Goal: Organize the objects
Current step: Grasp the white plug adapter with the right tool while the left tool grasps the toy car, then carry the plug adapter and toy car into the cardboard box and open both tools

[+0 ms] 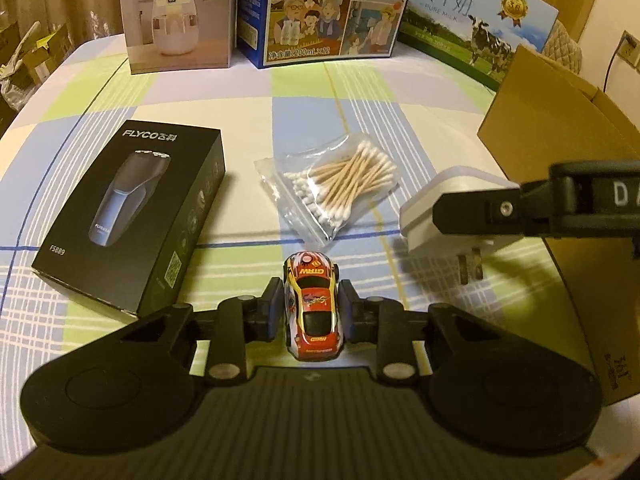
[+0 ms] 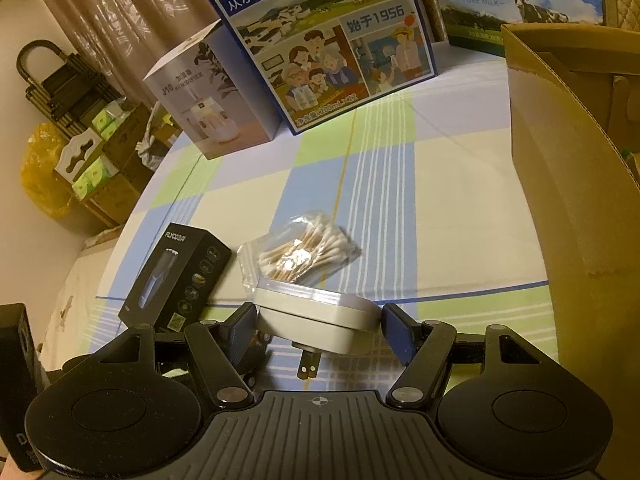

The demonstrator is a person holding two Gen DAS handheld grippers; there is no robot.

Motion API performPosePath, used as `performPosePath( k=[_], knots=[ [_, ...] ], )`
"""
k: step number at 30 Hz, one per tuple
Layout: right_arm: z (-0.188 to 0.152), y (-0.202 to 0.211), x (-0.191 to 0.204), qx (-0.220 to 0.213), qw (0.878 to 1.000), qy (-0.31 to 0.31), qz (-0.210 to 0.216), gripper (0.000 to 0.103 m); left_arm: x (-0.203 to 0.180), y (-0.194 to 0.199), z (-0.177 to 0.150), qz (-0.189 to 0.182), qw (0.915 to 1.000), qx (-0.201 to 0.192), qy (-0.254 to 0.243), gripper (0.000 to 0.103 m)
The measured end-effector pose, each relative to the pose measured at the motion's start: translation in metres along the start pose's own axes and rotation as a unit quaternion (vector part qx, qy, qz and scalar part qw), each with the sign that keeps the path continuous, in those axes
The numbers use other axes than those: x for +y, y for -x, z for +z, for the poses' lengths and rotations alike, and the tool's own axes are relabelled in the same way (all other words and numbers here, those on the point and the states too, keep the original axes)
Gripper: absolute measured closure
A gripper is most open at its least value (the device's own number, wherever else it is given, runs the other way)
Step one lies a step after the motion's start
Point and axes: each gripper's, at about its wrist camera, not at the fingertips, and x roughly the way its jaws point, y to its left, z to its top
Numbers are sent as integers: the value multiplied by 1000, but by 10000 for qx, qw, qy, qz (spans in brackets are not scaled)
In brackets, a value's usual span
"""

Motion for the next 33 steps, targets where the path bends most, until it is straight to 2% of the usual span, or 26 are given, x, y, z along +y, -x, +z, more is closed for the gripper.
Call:
performPosePath(
  k=[4, 10, 20, 33],
  knots=[
    [1, 3, 4, -39, 10000, 13, 47, 38, 2, 7, 0, 51, 10000, 19, -13, 79],
    [6, 18, 12, -228, 9997, 61, 114, 38, 2, 31, 8, 78, 9998, -170, -19, 79],
    [12, 68, 27, -665, 9974, 252, 128, 38, -16, 71, 16, -134, 9989, -435, -134, 79],
    [0, 105, 38, -854, 9954, 432, 77, 38, -34, 106, 12, -254, 9975, -631, -198, 79]
  ],
)
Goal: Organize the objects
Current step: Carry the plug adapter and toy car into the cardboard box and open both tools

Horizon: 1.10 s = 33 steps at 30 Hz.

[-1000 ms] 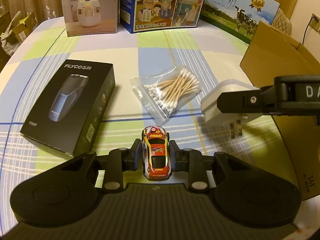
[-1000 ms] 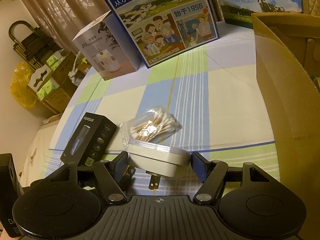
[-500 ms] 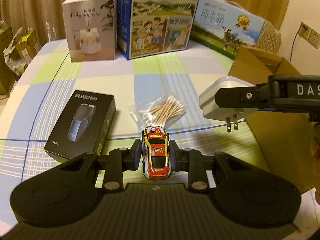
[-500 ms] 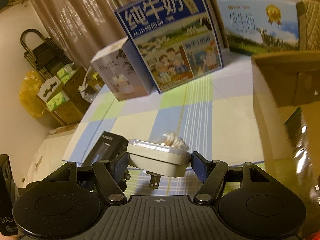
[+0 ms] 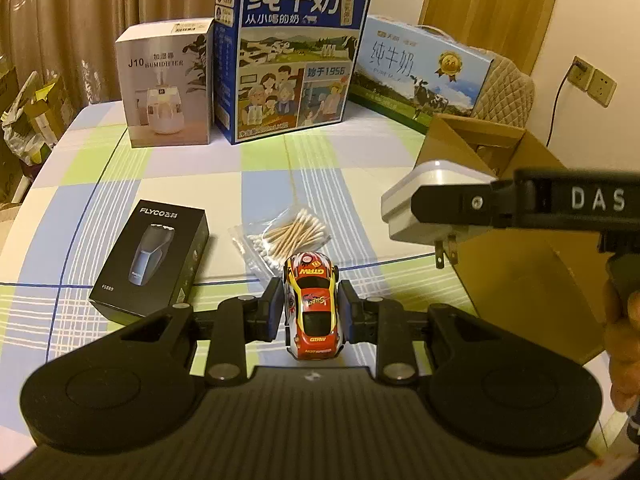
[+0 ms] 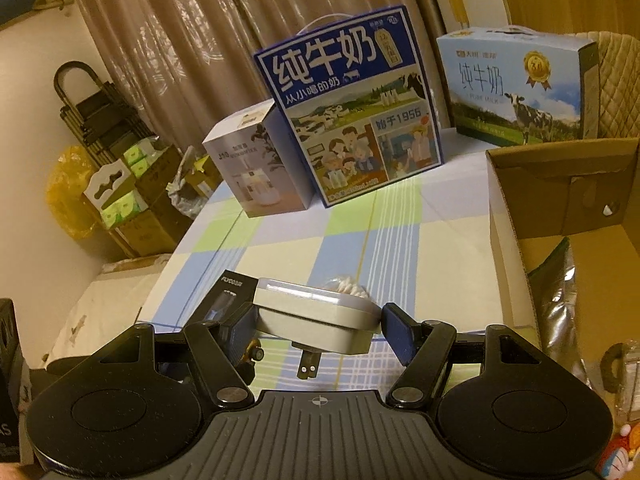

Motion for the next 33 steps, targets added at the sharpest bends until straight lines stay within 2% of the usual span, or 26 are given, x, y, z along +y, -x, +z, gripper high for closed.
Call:
performPosePath(
  k=[4, 8, 15, 22, 29, 33],
  knots=[
    [-6, 11, 1, -47, 10000, 26, -38, 38, -4, 5, 3, -47, 10000, -51, 5, 79],
    [-6, 28, 2, -292, 9989, 268, -266, 38, -13, 12, 9, -218, 9996, -157, 46, 79],
    [-6, 60, -21, -650, 9961, 152, -580, 38, -38, 18, 22, -577, 9978, -322, 67, 79],
    [-8, 102, -54, -1085, 9868, 75, -1197, 38, -75, 19, 32, -899, 9950, -418, -98, 79],
    [-19, 137, -96, -1337, 9733, -382, -1827, 38, -121, 17, 34, -1179, 9911, -440, -426, 79],
    [-22, 149, -106, -1434, 9664, -482, -2079, 38, -146, 17, 36, -1357, 9881, -466, -556, 79]
  ],
)
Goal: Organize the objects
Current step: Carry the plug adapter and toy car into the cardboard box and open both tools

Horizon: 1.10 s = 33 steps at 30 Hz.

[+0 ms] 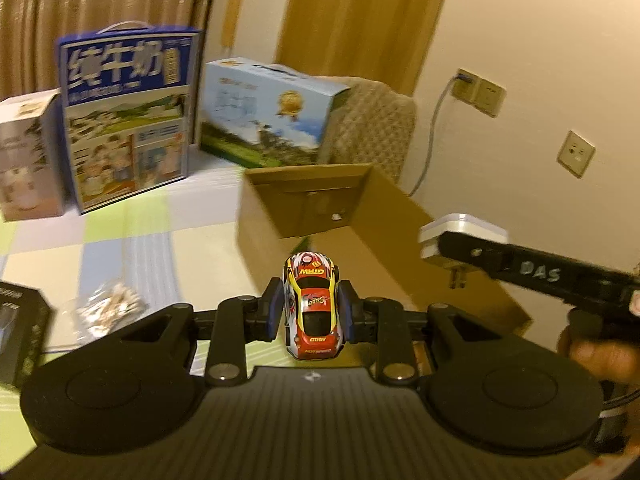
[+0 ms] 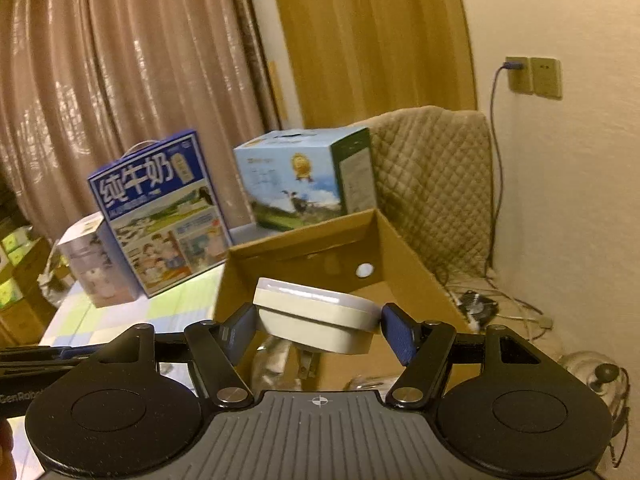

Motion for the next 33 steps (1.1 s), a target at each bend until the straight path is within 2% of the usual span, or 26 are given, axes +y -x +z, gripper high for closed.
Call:
performPosePath(
  k=[7, 18, 19, 21, 26, 33],
  knots=[
    [-2, -2, -18, 60, 9996, -58, -253, 38, -31, -18, 3, -227, 9996, 81, -163, 79],
    [-6, -4, -44, 115, 9989, -215, -408, 38, -52, -47, 4, -449, 9987, 177, -159, 78],
    [-6, -4, -45, 122, 9988, -224, -414, 38, -52, -50, 5, -452, 9988, 162, -130, 71],
    [-7, -4, -48, 144, 9988, -233, -414, 38, -53, -54, 4, -474, 9987, 178, -111, 64],
    [-7, -5, -55, 175, 9986, -325, -383, 38, -48, -58, 3, -375, 9990, 216, -114, 64],
    [-5, -7, -44, 189, 9992, -296, -186, 38, -34, -54, 1, -193, 9995, 240, -71, 64]
  ],
)
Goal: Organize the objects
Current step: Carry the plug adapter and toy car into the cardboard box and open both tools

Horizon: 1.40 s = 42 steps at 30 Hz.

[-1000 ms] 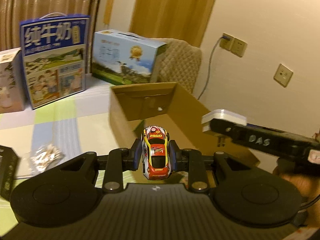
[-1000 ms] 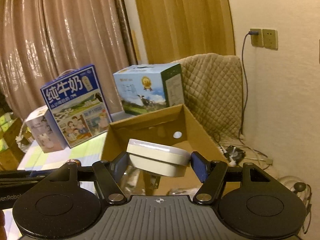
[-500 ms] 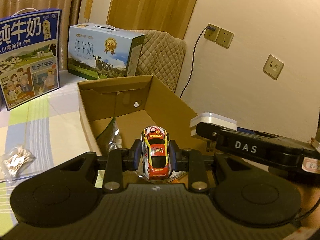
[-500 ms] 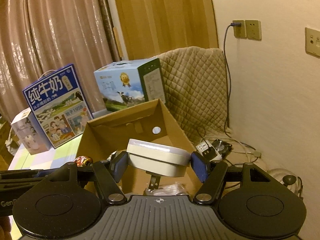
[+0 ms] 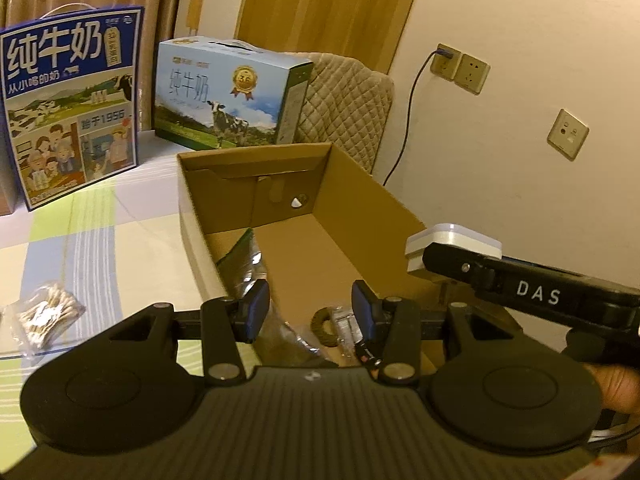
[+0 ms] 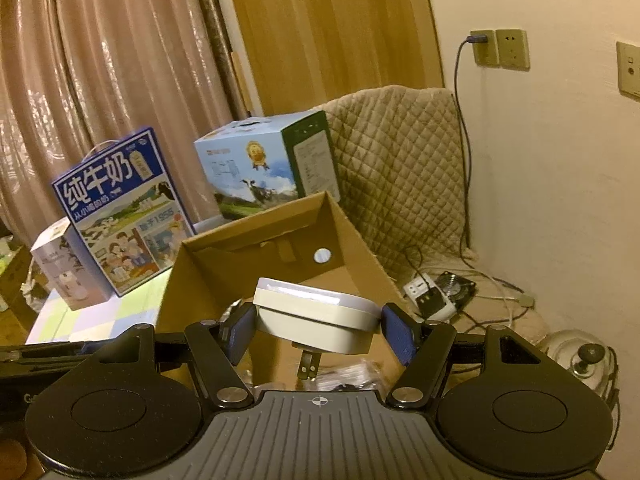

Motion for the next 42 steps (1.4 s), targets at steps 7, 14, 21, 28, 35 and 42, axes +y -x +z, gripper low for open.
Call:
performPosePath(
  k=[7, 14, 21, 28, 35, 42],
  knots=[
    [0, -1, 4, 38, 10000, 16, 11, 38, 4, 8, -1, 127, 9999, 14, -100, 64],
    [-3, -3, 12, 78, 9999, 84, 67, 38, 7, 13, -2, 180, 9998, 14, -110, 64],
    [-4, -4, 19, 80, 9999, 102, 108, 38, 13, 18, -4, 218, 9997, 10, -83, 64],
    [-5, -4, 23, 86, 9998, 108, 111, 38, 17, 22, -4, 232, 9997, 2, -56, 64],
    [-6, -6, 24, 51, 9998, 84, 178, 38, 20, 23, -4, 259, 9997, -11, -27, 63],
    [-4, -4, 28, -294, 9993, 112, 181, 32, 23, 24, -6, 308, 9995, -8, -8, 57]
  ],
)
